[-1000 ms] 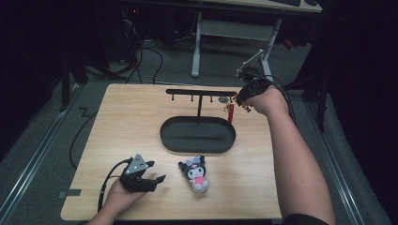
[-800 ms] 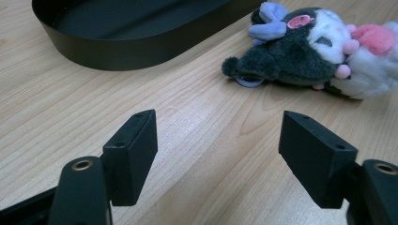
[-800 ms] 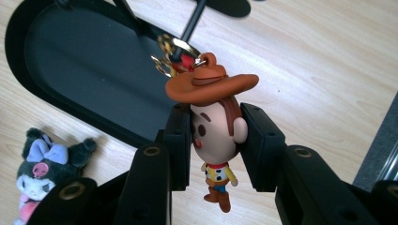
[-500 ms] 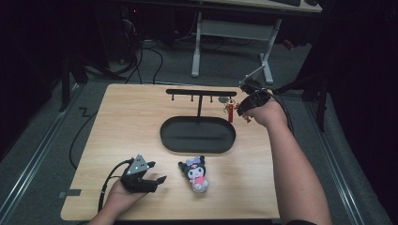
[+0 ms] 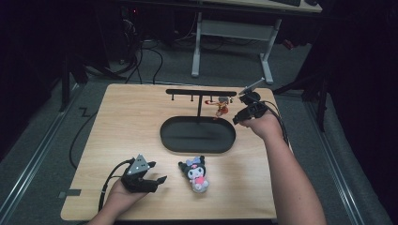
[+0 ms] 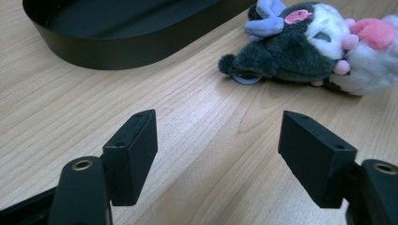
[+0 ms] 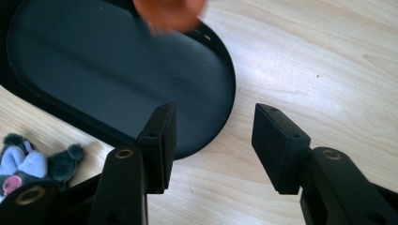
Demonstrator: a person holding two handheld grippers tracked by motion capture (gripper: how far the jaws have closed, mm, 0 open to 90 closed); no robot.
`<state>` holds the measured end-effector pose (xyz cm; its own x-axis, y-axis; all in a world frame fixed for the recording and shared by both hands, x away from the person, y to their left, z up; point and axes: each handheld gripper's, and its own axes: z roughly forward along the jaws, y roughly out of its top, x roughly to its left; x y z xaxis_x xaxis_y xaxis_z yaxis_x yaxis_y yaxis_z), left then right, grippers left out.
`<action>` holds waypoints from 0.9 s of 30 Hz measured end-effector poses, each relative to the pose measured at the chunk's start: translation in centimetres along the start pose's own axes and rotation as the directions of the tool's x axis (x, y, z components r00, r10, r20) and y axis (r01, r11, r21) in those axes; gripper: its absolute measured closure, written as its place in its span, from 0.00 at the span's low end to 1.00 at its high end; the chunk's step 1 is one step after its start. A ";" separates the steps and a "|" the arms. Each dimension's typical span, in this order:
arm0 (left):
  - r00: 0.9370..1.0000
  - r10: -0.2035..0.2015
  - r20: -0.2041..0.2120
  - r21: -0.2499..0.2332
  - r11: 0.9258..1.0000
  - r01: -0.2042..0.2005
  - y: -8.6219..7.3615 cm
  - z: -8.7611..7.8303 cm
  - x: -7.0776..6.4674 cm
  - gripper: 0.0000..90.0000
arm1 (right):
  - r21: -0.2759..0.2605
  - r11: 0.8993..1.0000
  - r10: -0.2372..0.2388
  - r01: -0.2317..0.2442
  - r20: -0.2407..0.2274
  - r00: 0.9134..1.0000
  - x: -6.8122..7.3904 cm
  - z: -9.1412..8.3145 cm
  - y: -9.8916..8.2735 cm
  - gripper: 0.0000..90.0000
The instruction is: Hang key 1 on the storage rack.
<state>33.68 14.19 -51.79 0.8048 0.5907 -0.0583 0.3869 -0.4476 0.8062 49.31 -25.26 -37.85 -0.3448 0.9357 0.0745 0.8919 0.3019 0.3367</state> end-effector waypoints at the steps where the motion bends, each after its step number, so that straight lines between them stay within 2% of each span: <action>1: 1.000 0.002 0.000 0.000 1.000 -0.002 0.0 0.0 0.0 0.32 | -0.007 1.000 0.002 -0.002 -0.006 1.000 0.0 0.0 -0.5 0.56; 6: 1.000 0.007 0.005 0.003 1.000 -0.007 0.2 0.2 -0.2 0.32 | -0.043 0.999 -0.016 0.016 -0.005 1.000 0.5 0.1 -3.7 0.56; 10: 1.000 0.011 0.010 0.005 1.000 -0.011 0.3 0.3 -0.5 0.33 | -0.108 0.994 -0.024 0.023 -0.005 1.000 1.1 0.3 -7.2 0.56; 11: 1.000 0.013 0.010 0.004 1.000 -0.013 0.4 0.4 -0.6 0.33 | -0.128 0.991 -0.027 0.025 -0.008 1.000 1.2 0.4 -8.1 0.55; 13: 1.000 0.017 0.014 0.008 1.000 -0.018 0.5 0.5 -0.7 0.33 | -0.172 0.984 -0.050 0.054 0.029 0.998 1.6 0.9 -10.1 0.55; 18: 1.000 0.021 0.019 0.014 1.000 -0.021 0.7 0.8 -1.2 0.35 | -0.250 0.966 -0.060 0.062 0.013 0.998 2.5 3.0 -14.5 0.55; 24: 1.000 0.018 0.025 0.019 1.000 -0.018 0.7 1.0 -1.8 0.36 | -0.338 0.937 -0.088 0.089 0.020 0.996 3.6 4.3 -18.3 0.54; 26: 1.000 0.016 0.018 0.020 1.000 -0.016 0.7 1.1 -1.9 0.38 | -0.393 0.913 -0.104 0.114 0.045 0.994 4.0 4.4 -19.9 0.53; 27: 1.000 0.013 0.016 0.025 1.000 -0.013 0.7 1.1 -2.0 0.38 | -0.429 0.895 -0.109 0.125 0.061 0.992 4.1 4.4 -20.7 0.52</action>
<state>32.85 11.93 -51.77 0.8169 0.5739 -0.0577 0.3877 -0.4722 0.7916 30.74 -26.82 -48.61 -0.4216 0.9066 -0.0197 0.6297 0.3084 0.7130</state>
